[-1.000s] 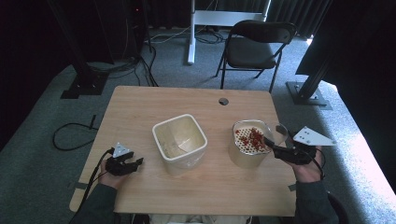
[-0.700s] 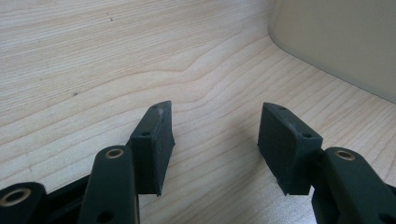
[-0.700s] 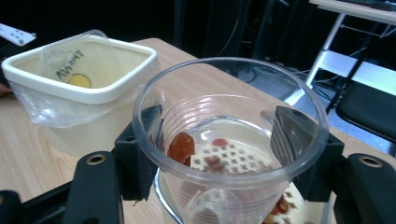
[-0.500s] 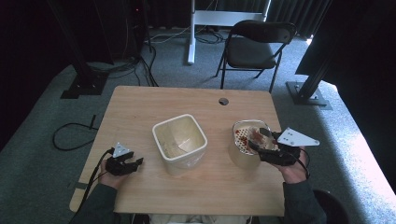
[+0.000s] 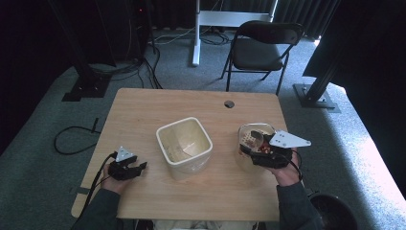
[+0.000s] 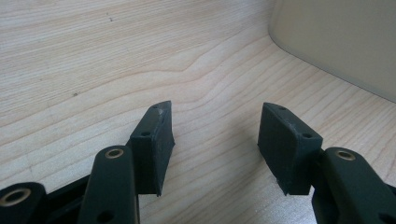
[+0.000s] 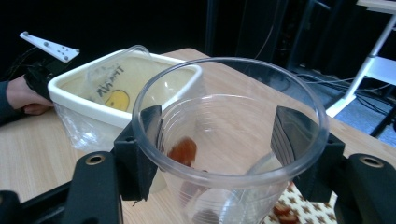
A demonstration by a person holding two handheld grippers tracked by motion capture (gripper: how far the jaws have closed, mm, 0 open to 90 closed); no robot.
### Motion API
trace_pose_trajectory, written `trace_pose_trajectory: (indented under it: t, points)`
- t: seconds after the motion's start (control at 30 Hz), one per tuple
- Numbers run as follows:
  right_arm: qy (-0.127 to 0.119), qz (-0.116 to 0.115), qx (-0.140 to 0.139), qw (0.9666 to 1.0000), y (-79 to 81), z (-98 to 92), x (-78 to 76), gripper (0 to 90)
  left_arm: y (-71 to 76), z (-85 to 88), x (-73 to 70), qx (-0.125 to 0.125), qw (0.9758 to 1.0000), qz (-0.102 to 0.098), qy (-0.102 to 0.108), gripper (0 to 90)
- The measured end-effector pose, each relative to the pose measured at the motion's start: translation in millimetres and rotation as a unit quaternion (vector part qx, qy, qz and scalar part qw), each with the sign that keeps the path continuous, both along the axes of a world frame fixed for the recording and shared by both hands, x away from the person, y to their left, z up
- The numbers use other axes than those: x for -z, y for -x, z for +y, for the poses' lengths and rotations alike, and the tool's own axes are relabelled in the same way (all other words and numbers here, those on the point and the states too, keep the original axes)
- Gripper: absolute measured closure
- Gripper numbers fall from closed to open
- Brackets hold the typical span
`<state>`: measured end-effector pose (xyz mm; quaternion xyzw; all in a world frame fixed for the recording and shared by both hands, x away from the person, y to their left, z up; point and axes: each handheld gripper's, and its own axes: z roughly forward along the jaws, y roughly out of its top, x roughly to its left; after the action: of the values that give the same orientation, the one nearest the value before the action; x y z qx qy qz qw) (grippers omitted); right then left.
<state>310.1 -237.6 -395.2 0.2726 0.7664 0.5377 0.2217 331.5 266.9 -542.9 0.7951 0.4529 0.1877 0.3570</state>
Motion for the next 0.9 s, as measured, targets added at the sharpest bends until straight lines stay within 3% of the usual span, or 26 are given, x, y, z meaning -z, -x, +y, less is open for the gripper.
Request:
trace_pose_trajectory:
  t: [0.47,0.87,0.9]
  points:
    - [-0.006,0.001,-0.031,0.9995,-9.3,32.0,-3.8,34.0,0.0,0.0,0.0,0.0,1.0,0.0,0.0,45.9]
    - [-0.033,0.001,-0.053,0.9981,-18.5,54.5,-14.1,33.9,-0.1,0.0,0.0,0.0,1.0,0.0,0.0,45.9]
    - [-0.04,-0.002,-0.06,0.9974,-21.9,62.7,-17.9,33.8,-0.1,0.1,-0.1,0.0,1.0,0.0,0.0,45.9]
